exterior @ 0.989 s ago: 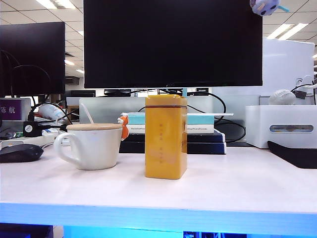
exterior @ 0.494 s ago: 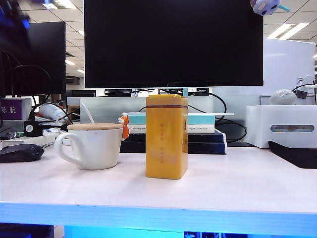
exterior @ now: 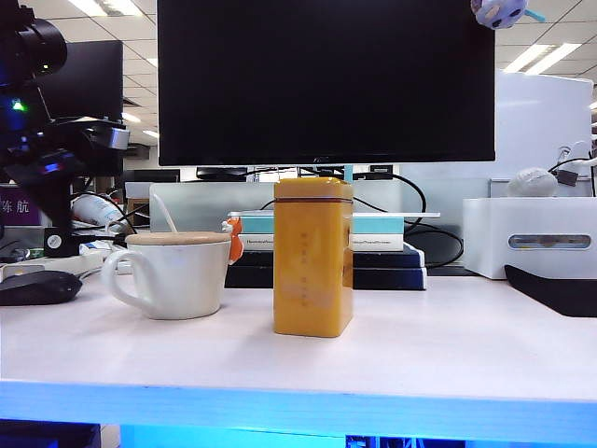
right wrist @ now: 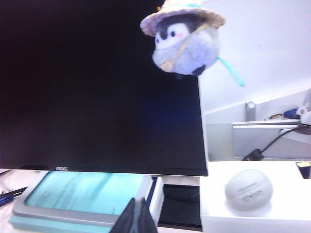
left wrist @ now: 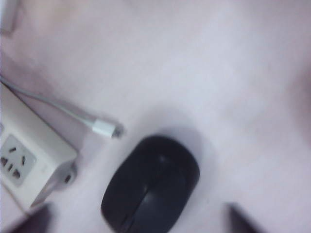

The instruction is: Place the black mouse on the black mouse pad.

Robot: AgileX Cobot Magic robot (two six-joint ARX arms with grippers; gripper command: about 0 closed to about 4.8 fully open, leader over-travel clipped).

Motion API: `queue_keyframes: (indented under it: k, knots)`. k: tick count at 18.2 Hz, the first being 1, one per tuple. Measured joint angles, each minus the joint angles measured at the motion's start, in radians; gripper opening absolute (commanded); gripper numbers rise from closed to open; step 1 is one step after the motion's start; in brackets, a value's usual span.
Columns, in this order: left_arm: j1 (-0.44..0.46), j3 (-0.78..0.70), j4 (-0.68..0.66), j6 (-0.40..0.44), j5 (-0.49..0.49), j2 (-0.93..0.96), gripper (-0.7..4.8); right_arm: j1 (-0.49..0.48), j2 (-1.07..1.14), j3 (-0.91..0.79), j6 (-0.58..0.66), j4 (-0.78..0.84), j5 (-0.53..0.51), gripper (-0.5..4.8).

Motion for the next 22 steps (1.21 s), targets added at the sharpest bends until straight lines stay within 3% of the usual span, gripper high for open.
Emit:
queue_keyframes:
  k: [4, 22]
  knots:
    - [-0.002, 0.0, -0.058, 0.087, -0.077, 0.0, 4.79, 0.0, 0.0, 0.0, 0.0, 0.005, -0.003, -0.04]
    - [0.001, -0.009, -0.106, 0.227, 0.05, 0.04, 4.79, 0.0, 0.0, 0.0, 0.027, 0.007, -0.031, -0.04]
